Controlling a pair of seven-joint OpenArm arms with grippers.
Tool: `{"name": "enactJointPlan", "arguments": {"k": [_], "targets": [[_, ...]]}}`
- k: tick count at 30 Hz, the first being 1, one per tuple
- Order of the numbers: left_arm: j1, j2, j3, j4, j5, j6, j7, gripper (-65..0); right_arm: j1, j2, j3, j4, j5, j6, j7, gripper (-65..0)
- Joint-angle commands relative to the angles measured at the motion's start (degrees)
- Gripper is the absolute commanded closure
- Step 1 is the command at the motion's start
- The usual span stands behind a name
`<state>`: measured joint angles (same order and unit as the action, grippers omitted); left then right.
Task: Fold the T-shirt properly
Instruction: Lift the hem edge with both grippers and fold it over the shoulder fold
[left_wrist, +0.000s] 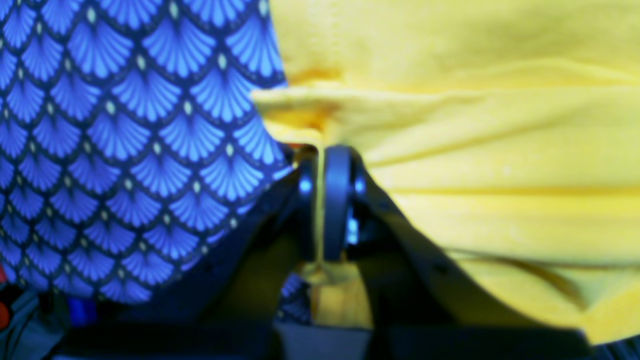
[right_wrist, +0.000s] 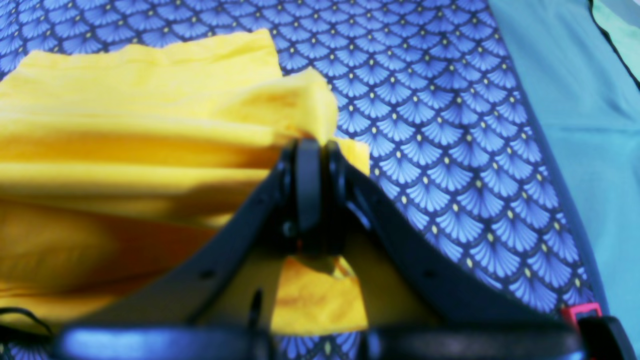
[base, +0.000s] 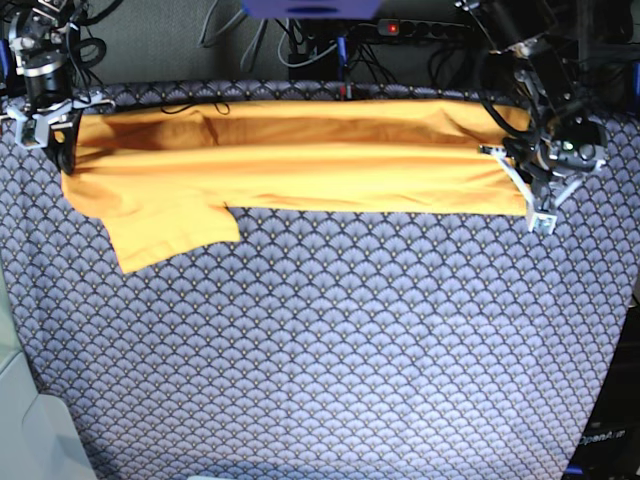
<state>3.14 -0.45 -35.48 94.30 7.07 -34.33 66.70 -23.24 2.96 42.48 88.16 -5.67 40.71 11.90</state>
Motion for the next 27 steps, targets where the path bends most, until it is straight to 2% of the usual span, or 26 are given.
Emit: {"name": "enactJointPlan", "arguments": {"k": [1, 11, 19, 21, 27], "targets": [[-0.3, -0.8, -0.2, 1.1, 1.1, 0.3, 1.2, 0.0, -0.8, 1.0, 0.7, 0.2, 0.9, -0.7, 1.4, 0.0], [-0.2, -0.9, -0.2, 1.1, 1.1, 0.3, 1.7, -0.1, -0.6, 1.1, 0.6, -1.9, 0.6, -0.7, 1.2, 0.0], [-0.2, -0.9, -0.2, 1.1, 1.1, 0.3, 1.7, -23.1, -0.5, 1.1, 0.7, -1.8, 0.5, -0.7, 0.8, -0.6], [-0.2, -0.9, -0.2, 1.1, 1.1, 0.3, 1.7, -23.5, -0.7, 1.1, 0.7, -1.7, 0.5, -0.7, 0.8, -2.6], [-0.2, -0.9, -0.2, 1.1, 1.1, 0.3, 1.7, -23.6, -1.2, 1.0, 1.5, -1.7, 0.5, -0.7, 0.9, -3.3]]}}
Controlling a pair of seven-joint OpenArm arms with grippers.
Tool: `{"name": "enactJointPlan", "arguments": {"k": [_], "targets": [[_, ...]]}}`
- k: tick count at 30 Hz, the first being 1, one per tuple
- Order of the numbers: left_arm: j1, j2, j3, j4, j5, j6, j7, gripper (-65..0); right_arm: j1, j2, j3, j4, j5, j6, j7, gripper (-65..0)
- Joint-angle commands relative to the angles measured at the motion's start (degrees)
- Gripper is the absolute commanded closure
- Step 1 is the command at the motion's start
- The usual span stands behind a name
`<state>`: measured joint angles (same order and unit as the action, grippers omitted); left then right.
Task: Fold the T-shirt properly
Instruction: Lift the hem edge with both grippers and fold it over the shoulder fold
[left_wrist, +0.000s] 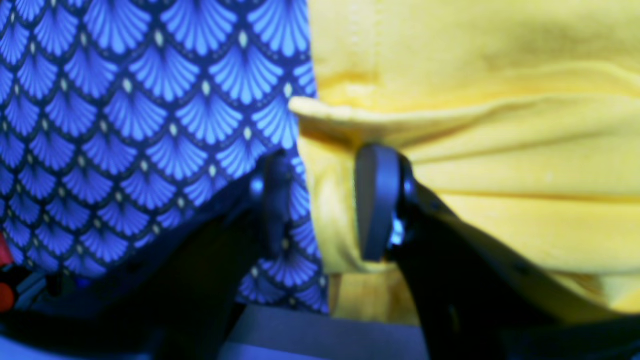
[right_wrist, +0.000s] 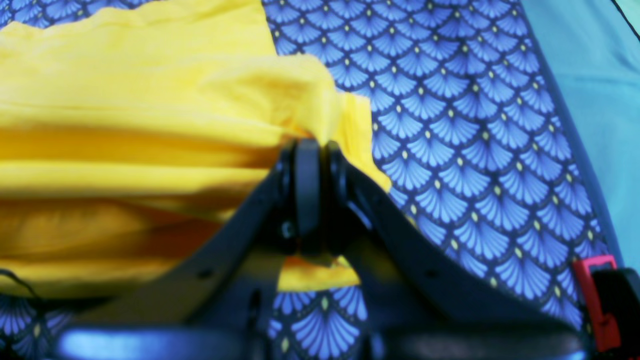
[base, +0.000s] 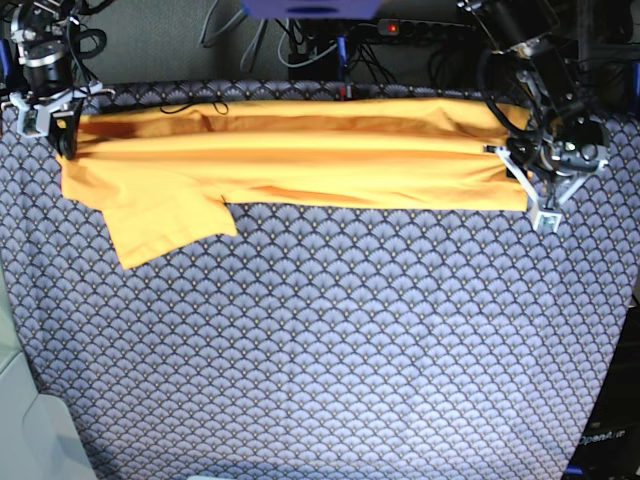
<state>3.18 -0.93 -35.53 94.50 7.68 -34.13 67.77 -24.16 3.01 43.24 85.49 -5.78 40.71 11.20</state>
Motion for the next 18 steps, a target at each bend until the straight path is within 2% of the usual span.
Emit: {"name": "enactJointPlan", "arguments": {"k": [1, 7, 15, 18], "targets": [[-0.3, -0.4, -0.1, 0.9, 0.5, 0.1, 0.7, -23.6, -0.7, 1.0, 0.8, 0.8, 0.6, -0.7, 1.6, -3.3], [-0.4, -0.4, -0.1, 0.9, 0.5, 0.1, 0.7, -23.8, -2.6, 1.6, 0.2, 0.7, 0.4, -0.7, 1.6, -3.4], [-0.3, -2.2, 0.0, 0.9, 0.3, 0.0, 0.7, -23.8, -2.0, 1.2, 0.3, -2.3, -6.2, -0.7, 1.6, -3.5], [-0.2, -3.0, 0.1, 0.9, 0.1, -0.1, 0.7, -23.8, -1.3, 1.2, 0.4, -2.8, -6.3, -0.7, 1.6, -8.2]]}}
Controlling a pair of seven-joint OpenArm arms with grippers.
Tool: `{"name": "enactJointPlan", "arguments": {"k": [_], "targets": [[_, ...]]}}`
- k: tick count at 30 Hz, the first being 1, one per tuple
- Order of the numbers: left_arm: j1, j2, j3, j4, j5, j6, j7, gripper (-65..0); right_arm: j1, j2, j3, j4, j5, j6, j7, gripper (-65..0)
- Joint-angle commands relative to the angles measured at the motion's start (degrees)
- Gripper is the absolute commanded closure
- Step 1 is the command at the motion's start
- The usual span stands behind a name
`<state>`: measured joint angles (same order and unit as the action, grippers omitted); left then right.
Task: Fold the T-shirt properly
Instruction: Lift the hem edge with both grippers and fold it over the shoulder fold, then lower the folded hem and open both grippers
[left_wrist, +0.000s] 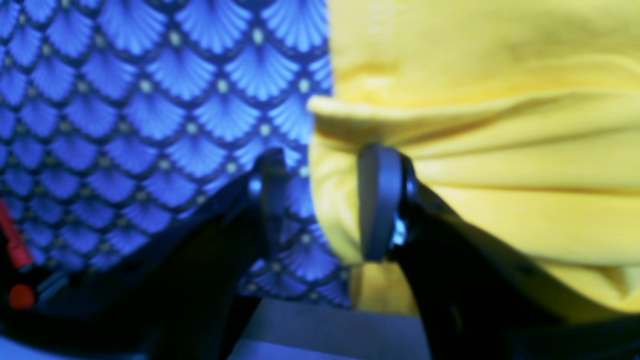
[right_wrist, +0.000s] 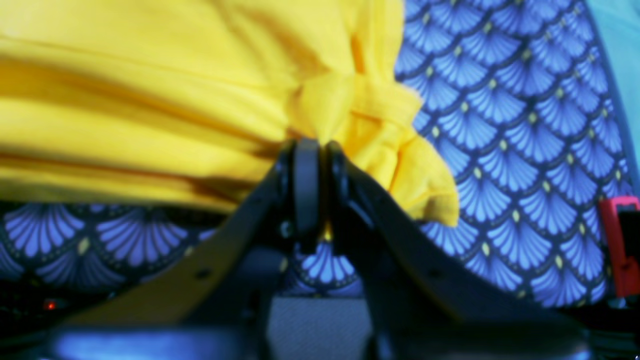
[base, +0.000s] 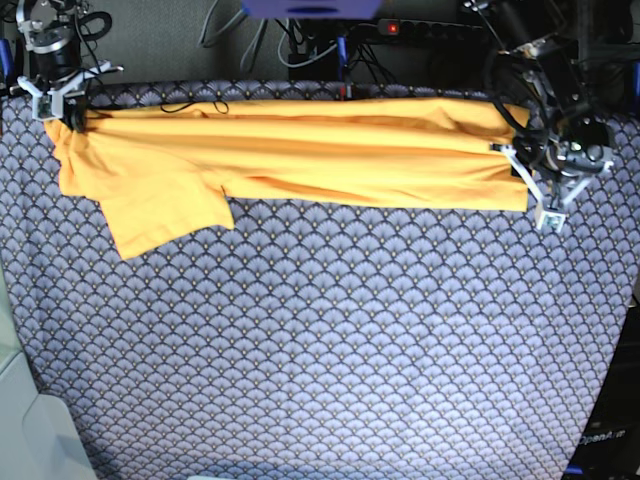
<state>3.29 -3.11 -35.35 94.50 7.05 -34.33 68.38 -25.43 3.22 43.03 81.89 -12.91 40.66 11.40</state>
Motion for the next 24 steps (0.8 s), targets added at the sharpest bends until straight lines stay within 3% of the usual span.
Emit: {"name": "enactJointPlan", "arguments": {"k": [1, 5, 8, 10, 24], "targets": [[-0.3, -0.8, -0.1, 0.9, 0.7, 0.1, 0.1, -23.9, 0.1, 1.0, 0.9, 0.5, 0.8, -0.7, 1.4, -11.5], [-0.3, -0.9, -0.1, 0.9, 0.7, -0.3, 0.1, -32.8, 0.1, 1.0, 1.0, 0.4, 0.8, -0.7, 1.3, -27.7], [-0.3, -0.8, -0.2, 0.9, 1.1, -5.7, 0.2, -38.8, 0.0, 1.2, 1.0, 0.7, 1.2, -0.7, 1.3, -37.4], [-0.3, -0.8, -0.3, 0.9, 1.2, -5.7, 2.0, -40.8, 0.0, 1.3, 2.1, 0.8, 1.2, -0.7, 1.4, -42.7], [-0.3, -1.1, -0.4, 0.9, 1.2, -5.7, 2.8, -41.2, 0.9, 2.5, 8.4, 0.4, 1.3, -0.7, 1.9, -44.6]]}}
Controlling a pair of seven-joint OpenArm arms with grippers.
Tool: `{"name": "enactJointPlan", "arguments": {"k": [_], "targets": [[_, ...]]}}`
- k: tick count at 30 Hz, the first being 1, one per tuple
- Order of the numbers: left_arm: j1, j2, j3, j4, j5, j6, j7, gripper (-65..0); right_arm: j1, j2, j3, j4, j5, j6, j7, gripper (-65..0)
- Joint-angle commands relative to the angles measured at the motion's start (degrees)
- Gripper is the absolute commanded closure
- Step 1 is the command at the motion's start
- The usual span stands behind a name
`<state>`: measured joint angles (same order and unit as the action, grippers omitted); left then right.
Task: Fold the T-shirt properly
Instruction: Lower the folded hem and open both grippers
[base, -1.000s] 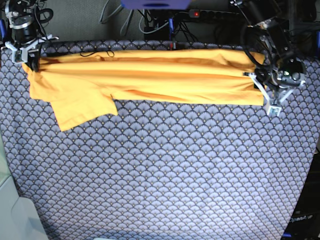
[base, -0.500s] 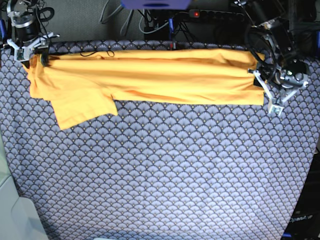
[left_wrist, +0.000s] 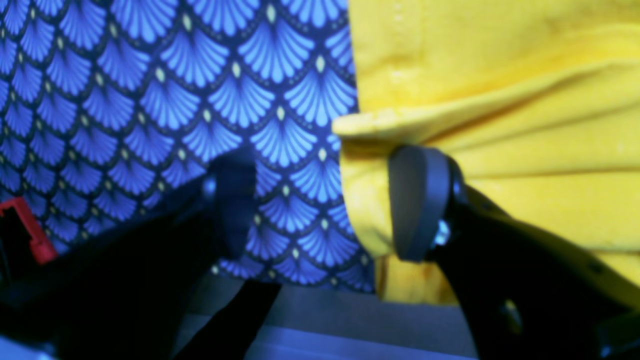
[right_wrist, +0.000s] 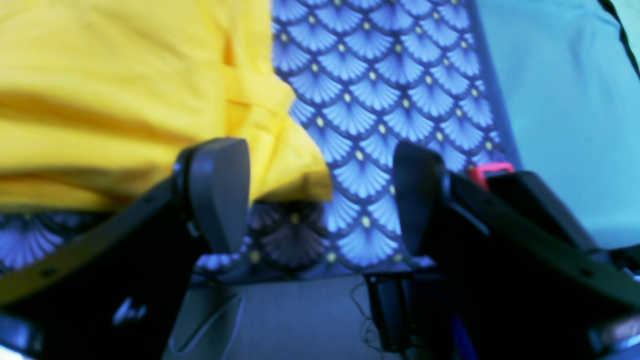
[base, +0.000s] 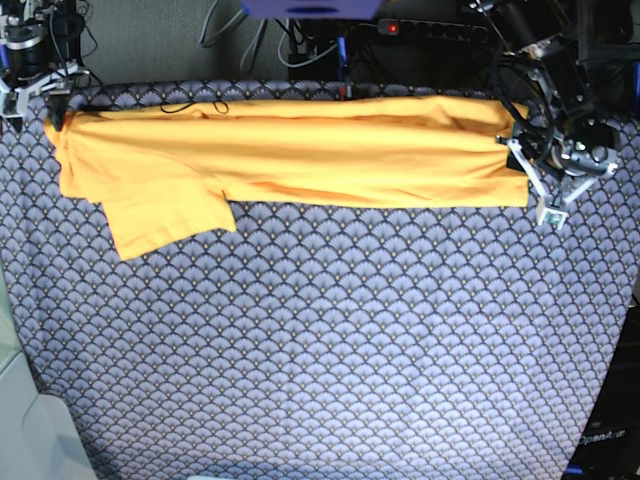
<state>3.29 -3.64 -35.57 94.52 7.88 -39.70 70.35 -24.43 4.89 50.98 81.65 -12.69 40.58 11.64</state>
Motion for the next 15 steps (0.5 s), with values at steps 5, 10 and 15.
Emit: {"name": "enactJointPlan", "arguments": {"k": [5, 10, 15], "targets": [[-0.3, -1.5, -0.2, 0.9, 0.0, -0.3, 0.9, -41.2, -0.1, 1.0, 0.4, 0.7, 1.0, -0.6, 1.7, -44.6], [-0.3, -2.4, -0.2, 0.9, 0.0, -0.3, 1.0, -41.2, 2.4, 2.8, 3.2, 0.6, 2.4, -0.6, 1.2, -44.7], [-0.3, -2.3, -0.3, 0.9, -0.1, -0.3, 1.1, -41.2, 7.4, 5.9, 6.5, 0.5, 2.5, -0.6, 0.3, -44.7]]}}
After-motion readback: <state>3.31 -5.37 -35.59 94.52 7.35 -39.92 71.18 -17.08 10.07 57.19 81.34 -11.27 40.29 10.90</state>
